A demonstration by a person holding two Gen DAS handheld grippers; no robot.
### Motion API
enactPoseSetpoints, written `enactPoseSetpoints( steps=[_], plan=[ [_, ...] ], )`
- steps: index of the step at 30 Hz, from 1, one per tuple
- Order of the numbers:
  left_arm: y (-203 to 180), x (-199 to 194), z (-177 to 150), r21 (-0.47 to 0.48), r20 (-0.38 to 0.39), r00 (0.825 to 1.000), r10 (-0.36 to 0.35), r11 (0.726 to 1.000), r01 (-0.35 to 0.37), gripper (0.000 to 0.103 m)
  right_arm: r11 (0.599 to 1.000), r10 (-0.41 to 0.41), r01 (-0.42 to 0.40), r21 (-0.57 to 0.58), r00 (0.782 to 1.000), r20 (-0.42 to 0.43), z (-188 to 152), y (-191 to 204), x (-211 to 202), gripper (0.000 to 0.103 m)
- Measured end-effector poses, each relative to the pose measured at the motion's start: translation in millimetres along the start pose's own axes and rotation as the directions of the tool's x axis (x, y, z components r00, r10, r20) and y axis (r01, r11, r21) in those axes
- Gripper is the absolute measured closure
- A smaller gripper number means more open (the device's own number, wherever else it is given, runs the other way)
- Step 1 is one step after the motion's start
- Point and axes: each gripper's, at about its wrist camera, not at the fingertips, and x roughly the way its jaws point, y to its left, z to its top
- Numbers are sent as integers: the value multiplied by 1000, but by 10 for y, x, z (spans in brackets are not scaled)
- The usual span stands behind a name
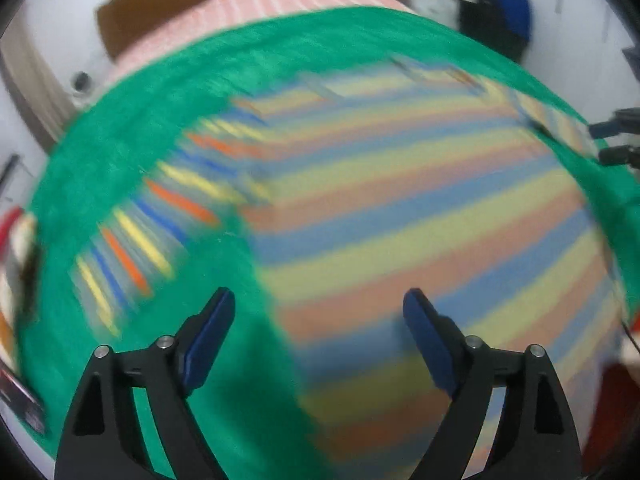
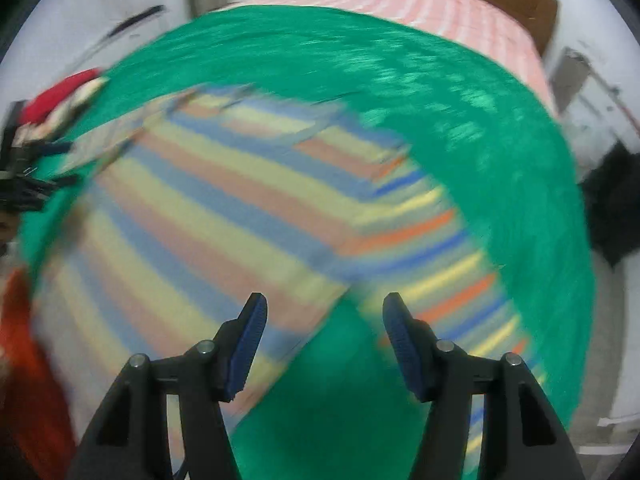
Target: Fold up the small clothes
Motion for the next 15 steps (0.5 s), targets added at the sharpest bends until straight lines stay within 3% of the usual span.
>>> enactPoseSetpoints(
  steps=[2, 4, 6, 11, 13, 15],
  plan=[
    [-396, 18, -402, 23, -65, 997, -31, 999, 32, 16, 995, 96, -96, -11, 995, -1, -357, 386, -33, 43],
    [-661, -1, -706, 61, -98, 995, 9, 998, -3, 14, 993, 114, -114, -20, 993, -3, -737, 766, 38, 43],
    [-791, -71, -942, 79, -96, 993, 70, 995, -62, 9, 997, 73, -73, -31, 997, -15, -1069, 988, 141, 43],
    [-656, -271, -1313, 22, -199, 975, 103, 995, -100, 11, 993, -116, 112, -49, 988, -97, -1948, 1154, 182, 43],
    [-561, -475, -1328, -10, -172, 978, 118, 993, -121, 11, 990, -140, 142, 0, 980, -143, -2110, 1058, 88, 44],
    [-453, -750, -1223, -92, -85, 991, 99, 990, -106, 10, 986, -155, 161, 48, 982, -107, -2153, 980, -118, 44]
  ],
)
